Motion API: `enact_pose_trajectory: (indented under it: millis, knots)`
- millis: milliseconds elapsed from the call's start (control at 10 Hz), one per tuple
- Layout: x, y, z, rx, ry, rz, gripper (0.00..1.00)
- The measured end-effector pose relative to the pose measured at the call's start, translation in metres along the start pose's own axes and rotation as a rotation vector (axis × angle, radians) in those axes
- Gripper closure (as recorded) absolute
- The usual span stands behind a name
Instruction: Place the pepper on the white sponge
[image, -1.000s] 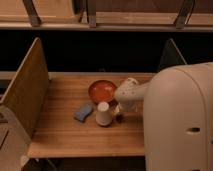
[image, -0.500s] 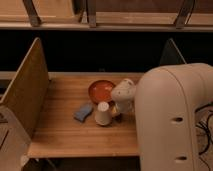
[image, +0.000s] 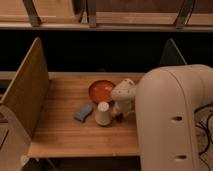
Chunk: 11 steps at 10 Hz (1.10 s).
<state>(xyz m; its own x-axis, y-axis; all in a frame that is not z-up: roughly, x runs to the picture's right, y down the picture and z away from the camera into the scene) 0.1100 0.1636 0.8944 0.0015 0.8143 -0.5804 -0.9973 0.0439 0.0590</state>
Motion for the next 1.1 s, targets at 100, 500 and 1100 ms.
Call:
enact_pose_trajectory:
  millis: [100, 500, 1100]
  knots:
    - [0.0, 0.002, -0.002, -0.007, -0.003, -0.007, 0.99]
    - [-0.002, 0.024, -0.031, -0.047, -0.053, -0.07, 1.0]
    - [-0.043, 0.025, -0.166, 0.055, -0.357, -0.185, 1.0]
